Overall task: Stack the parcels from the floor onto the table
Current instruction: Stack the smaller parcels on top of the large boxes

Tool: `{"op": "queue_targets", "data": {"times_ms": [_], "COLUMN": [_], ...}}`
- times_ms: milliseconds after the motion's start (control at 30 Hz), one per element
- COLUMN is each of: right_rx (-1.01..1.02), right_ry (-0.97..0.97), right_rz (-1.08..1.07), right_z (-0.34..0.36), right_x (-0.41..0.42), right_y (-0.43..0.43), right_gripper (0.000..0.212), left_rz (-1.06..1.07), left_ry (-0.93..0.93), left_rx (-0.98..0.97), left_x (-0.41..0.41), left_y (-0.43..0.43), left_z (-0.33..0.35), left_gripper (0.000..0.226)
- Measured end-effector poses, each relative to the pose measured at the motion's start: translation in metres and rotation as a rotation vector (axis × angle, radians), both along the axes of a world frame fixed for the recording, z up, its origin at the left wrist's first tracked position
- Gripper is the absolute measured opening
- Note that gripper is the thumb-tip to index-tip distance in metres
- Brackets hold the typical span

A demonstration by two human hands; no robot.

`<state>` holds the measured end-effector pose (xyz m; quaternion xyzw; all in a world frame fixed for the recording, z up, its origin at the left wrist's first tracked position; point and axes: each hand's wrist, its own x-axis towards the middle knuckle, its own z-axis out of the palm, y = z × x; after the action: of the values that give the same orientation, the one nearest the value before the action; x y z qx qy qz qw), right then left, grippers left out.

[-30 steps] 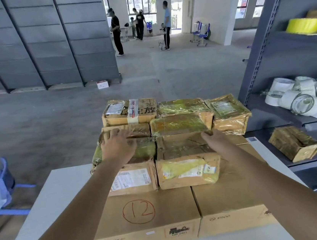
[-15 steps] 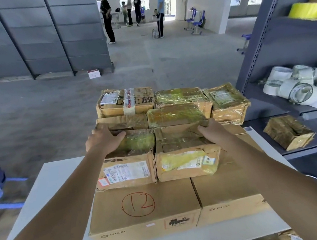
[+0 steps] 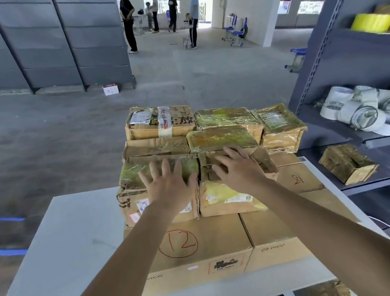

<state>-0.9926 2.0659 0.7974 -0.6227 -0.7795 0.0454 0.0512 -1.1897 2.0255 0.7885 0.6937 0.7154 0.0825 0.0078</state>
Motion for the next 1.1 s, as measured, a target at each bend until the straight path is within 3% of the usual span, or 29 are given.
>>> {"op": "queue_targets", "data": {"times_ms": [300,467,833,1100], "right_rx": [0.029,0.184,0.156,-0.084], "right_ry": [-0.060,0.114,0.384,0.449], "right_rz": [0.016,0.064,0.298,0.409], "right_z": [0.010,0.017,-0.027,-0.103], "right_x": [-0.003,-0.009,-0.013,-0.039], "right_y": [-0.013,-0.055,-0.214,-0.343], "right_gripper": [0.056,0.050,0.044,0.048], "left_rz": [-0.109,-0.161,0.032,0.253], "left_ry": [-0.049,-0.012,-0.083,-0.134], "left_rx": [0.030,0.087,0.088,-0.086], "left_x": [-0.005,-0.012,-0.007,-0.024], "left_y": [-0.009,-0.052,-0.228,-0.389], "left_z": [0.007,0.015,-0.016,-0.073], "left_gripper": [0.060,0.055,0.047,0.050]}}
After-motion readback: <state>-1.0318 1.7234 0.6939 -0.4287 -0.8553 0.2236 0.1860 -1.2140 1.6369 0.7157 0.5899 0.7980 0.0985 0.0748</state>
